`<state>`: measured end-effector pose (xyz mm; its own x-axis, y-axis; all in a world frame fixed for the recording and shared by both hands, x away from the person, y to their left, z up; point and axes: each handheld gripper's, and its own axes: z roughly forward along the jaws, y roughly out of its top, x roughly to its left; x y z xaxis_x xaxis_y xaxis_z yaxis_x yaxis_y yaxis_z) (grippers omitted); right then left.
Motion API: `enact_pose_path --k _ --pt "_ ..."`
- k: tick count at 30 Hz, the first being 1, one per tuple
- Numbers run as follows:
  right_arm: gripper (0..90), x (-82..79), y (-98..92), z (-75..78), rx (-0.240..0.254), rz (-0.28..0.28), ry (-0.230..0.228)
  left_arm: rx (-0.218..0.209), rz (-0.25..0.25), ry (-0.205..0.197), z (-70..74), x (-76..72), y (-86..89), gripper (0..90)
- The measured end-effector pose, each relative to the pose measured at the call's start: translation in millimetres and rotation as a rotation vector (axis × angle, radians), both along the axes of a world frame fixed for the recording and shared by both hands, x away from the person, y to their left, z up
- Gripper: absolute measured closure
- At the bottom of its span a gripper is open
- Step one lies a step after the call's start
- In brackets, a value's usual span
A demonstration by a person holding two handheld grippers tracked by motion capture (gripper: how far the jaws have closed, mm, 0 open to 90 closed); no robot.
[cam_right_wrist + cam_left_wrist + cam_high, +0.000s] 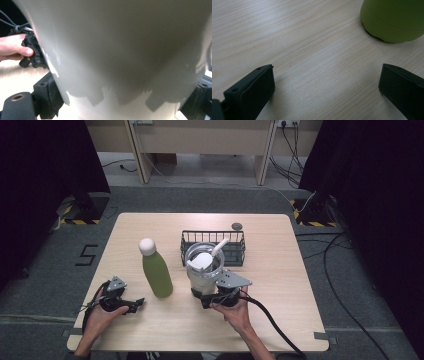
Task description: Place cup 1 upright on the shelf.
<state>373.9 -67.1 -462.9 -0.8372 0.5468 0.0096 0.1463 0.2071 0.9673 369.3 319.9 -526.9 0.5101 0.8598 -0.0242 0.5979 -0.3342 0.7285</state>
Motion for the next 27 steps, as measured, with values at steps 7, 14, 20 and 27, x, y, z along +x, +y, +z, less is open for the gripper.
enact_pose_path --k 7,14,20,27 --pt "11.9 6.5 -6.2 10.3 -0.022 -0.03 -0.005 0.0 0.0 0.0 0.0 0.0 0.0 0.0" --pt "11.8 14.0 -11.5 16.7 -0.032 -0.047 0.001 0.001 0.0 0.0 0.0 0.0 0.0 0.0" --pt "11.9 19.3 -15.1 22.4 -0.029 -0.055 -0.002 0.0 0.0 0.0 0.0 0.0 0.0 0.0" --pt "11.8 25.2 -19.4 32.7 -0.038 -0.074 -0.009 0.0 0.0 0.0 0.0 0.0 0.0 0.0"
